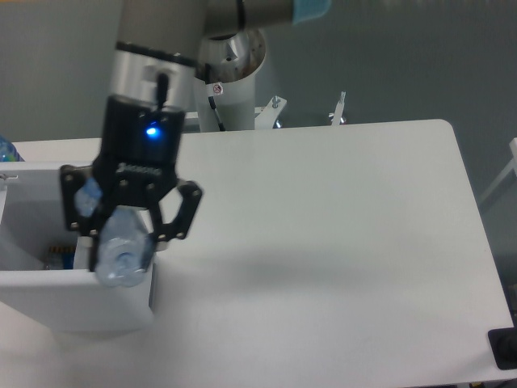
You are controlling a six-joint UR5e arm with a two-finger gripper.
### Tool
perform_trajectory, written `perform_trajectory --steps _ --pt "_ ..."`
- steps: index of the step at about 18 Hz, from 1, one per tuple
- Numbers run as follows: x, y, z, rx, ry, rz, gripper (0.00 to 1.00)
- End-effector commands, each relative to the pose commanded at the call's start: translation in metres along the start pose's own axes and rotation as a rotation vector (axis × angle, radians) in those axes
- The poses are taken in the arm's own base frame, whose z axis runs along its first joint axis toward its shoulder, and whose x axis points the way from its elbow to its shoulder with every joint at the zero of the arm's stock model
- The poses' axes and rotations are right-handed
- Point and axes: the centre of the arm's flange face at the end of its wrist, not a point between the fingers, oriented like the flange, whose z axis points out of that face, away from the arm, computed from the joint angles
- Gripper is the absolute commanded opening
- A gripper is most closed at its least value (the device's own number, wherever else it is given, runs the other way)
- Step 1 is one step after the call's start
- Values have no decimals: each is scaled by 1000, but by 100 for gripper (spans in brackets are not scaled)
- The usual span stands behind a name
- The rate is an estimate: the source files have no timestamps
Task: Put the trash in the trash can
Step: 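Lift the bottle and carry it over the trash bin, then open the gripper to release the bottle into the bin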
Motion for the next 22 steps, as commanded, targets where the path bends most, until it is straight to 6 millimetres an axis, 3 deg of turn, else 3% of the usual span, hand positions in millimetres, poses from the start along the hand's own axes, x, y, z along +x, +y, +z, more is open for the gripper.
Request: perform_trajectory --steps 5,7,8,10,16,19,22 --pt "18 16 31 -51 23 18 63" --pt "16 19 36 -60 22 25 92" --pt "15 21 38 -66 21 38 100" --pt "14 23 37 -68 22 65 100" --pt "11 10 22 -34 11 120 100" --pt "-11 -12 -17 33 -51 213 100" --pt "-34 -33 -40 76 -168 294 100"
